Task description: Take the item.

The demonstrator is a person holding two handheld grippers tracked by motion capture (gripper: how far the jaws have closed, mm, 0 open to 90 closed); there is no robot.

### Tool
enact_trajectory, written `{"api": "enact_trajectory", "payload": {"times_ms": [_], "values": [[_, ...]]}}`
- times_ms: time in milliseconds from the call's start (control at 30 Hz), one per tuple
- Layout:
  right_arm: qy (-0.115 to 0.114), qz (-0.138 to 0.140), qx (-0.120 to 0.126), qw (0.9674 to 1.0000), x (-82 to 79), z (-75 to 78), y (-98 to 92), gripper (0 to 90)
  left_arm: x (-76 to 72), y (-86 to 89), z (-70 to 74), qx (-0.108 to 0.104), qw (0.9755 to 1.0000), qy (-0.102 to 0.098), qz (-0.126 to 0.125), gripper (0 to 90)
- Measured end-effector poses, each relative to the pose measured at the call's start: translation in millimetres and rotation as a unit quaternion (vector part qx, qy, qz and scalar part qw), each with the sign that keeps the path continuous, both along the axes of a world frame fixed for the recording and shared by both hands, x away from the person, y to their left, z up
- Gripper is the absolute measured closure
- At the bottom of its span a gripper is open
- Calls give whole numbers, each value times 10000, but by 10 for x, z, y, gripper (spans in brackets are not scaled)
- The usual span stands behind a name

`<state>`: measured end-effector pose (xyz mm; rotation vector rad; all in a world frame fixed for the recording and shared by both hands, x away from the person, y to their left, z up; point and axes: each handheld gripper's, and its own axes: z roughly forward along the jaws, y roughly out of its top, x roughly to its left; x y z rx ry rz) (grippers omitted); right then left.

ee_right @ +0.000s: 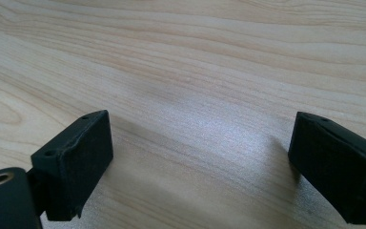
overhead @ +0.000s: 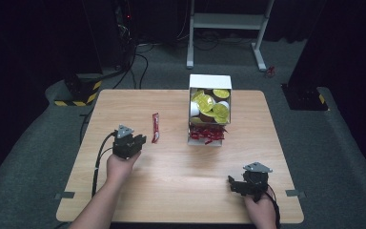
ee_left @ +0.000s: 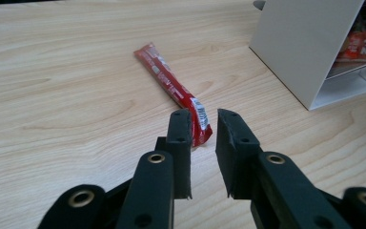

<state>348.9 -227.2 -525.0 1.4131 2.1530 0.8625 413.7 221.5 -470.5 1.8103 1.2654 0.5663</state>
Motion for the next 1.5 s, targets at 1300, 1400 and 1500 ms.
{"api": "enact_trajectory", "payload": {"times_ms": [1300, 1400, 1500], "values": [[2, -1, 2, 10000, -1, 0, 0, 77, -1016, 1013, -498, 931, 9941, 547, 79, 325], [2, -1, 4, 10000, -1, 0, 0, 77, -1059, 1064, -569, 815, 9950, 551, 157, 266], [-5, 11, -3, 10000, 1, 0, -2, 77, -1064, 1059, -586, 861, 9945, 532, 286, 184]]}}
